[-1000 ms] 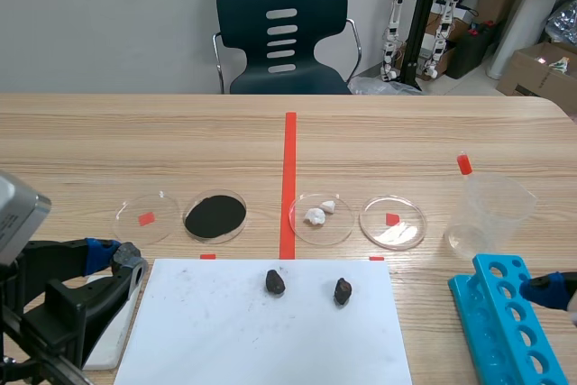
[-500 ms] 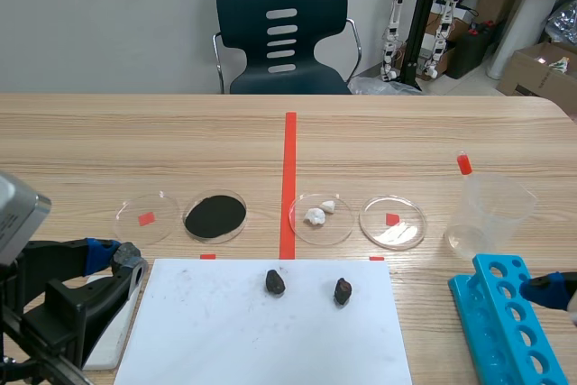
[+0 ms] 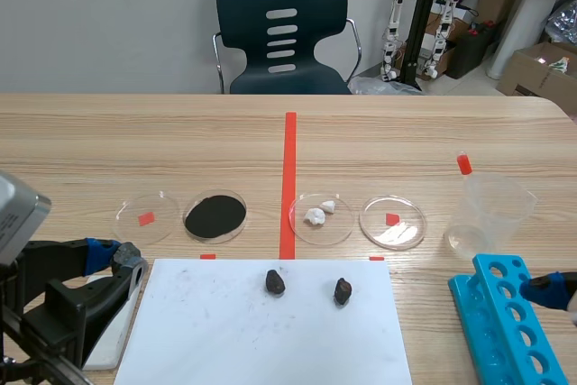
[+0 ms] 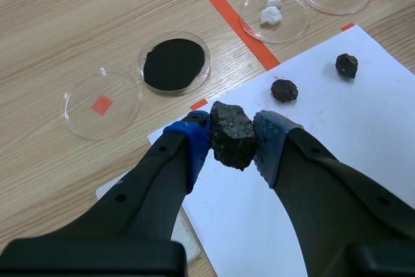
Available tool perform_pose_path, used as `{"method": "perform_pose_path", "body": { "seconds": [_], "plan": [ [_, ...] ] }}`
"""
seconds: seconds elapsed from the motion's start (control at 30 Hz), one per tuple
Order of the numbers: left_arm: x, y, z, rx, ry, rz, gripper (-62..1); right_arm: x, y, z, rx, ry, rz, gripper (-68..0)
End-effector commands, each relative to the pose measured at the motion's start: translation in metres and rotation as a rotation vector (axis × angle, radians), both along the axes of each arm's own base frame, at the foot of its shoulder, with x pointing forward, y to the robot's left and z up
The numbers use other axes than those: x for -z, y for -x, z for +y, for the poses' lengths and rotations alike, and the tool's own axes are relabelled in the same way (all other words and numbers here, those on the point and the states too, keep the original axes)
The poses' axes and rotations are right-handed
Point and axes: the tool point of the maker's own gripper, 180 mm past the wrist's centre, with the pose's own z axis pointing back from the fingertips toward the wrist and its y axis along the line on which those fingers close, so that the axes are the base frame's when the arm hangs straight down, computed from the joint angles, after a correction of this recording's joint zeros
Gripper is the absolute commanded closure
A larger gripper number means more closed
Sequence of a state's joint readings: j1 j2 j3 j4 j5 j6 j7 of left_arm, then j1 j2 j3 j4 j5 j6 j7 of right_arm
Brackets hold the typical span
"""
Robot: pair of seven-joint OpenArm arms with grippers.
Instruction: Rub the mineral on the streak plate
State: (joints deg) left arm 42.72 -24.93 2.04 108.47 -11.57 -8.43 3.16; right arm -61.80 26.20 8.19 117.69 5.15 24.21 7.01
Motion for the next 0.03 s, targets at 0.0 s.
{"method": "perform_pose_path", "body": {
  "seconds": [0.0],
  "plan": [
    [-0.0039,-0.0002,-0.0003,-0.003,0.007,-0.013,-11.3,-0.0079,-0.0042,0.0021,-0.005,-0.009,-0.027,-65.7]
  ]
}}
